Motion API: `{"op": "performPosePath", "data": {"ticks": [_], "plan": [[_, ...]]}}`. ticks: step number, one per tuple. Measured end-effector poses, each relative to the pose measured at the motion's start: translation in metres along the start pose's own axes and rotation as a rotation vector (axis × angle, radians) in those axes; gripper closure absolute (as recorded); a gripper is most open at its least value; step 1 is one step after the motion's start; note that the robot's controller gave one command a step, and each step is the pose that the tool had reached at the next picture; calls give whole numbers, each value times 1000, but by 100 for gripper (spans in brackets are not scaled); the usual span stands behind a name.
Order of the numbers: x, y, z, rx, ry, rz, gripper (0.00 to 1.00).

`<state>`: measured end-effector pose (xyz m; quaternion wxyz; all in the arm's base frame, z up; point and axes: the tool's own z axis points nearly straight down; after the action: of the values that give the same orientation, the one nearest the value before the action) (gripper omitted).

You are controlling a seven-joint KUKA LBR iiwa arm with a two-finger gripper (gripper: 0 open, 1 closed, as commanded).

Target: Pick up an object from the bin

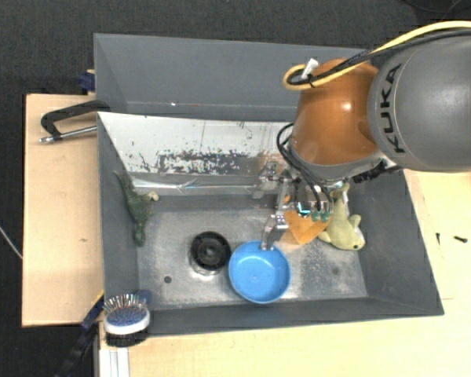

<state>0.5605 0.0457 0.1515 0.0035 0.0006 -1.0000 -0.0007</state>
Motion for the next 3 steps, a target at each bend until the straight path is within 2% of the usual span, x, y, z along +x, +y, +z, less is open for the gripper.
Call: {"op": "performPosePath", "data": {"ticks": [1, 2, 3], "plan": [[36, 4, 26, 1, -3, -78, 0], [34, 7, 80, 1, -11, -216, 0], [29, 8, 76, 0, -28, -214, 100]]}}
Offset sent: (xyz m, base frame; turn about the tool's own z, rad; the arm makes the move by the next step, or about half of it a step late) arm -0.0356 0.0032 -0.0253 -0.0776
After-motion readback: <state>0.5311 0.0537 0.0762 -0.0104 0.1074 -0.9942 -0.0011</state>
